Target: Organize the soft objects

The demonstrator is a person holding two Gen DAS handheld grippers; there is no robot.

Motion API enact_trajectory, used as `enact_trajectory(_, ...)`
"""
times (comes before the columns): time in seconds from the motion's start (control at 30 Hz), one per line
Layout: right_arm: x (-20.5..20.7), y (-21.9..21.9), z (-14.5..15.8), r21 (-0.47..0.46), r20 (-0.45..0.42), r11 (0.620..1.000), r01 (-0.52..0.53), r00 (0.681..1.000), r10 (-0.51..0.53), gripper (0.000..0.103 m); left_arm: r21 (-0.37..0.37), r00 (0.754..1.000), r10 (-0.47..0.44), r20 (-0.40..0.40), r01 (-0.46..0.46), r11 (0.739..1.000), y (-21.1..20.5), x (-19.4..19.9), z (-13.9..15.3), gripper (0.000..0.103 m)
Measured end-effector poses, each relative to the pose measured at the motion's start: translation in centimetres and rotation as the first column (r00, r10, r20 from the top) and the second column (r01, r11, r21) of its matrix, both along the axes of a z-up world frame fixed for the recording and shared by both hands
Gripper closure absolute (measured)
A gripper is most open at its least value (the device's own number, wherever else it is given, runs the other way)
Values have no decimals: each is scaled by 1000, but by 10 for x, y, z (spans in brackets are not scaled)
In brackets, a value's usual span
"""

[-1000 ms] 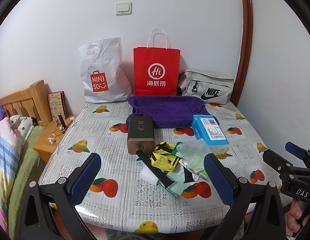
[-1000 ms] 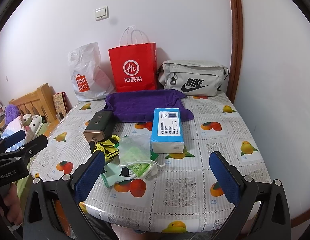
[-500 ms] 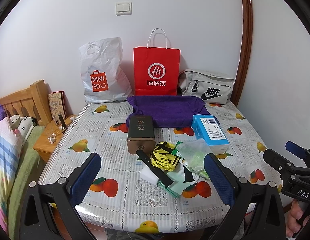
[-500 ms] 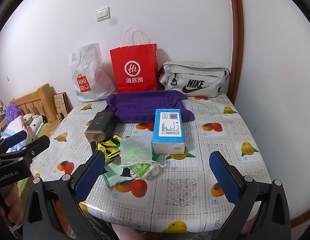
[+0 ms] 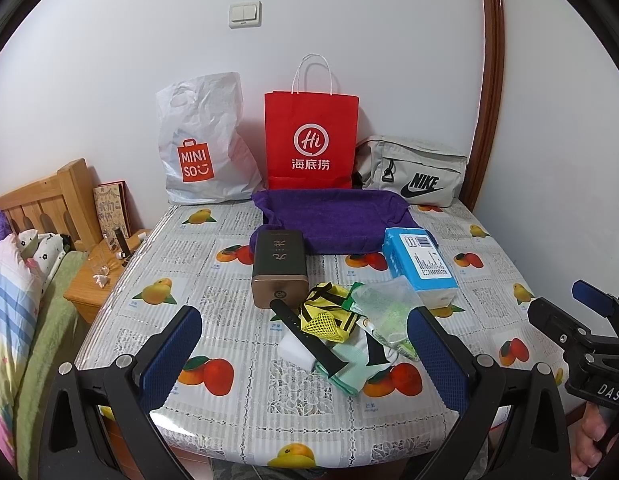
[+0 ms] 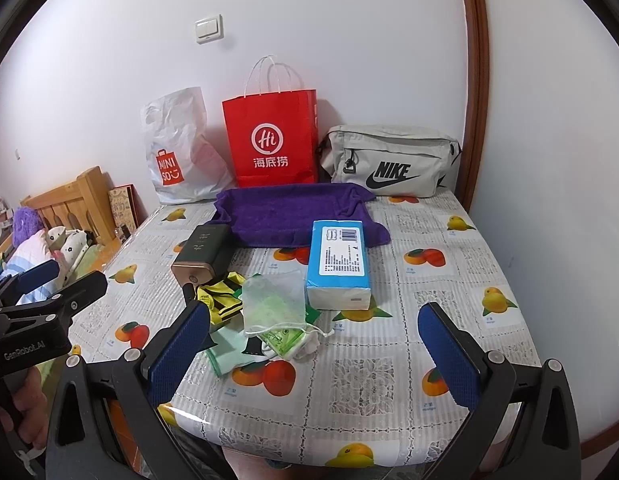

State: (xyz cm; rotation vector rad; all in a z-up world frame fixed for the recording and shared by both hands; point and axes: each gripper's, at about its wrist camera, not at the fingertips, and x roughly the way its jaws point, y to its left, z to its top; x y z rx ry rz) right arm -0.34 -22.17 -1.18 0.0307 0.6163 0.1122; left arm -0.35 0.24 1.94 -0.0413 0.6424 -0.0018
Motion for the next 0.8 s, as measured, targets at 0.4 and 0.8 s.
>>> enact_trajectory(0.4,27,1,-34,8,-50,999,-35,998,36,1,-1,993,53,-110,-53,999,28,46,-53,0)
enact_trajectory(0.8,87,35,-85,-25,-158,988,-155,976,149,1,-4,963,98,-252,-103,995,55,83,-123,0)
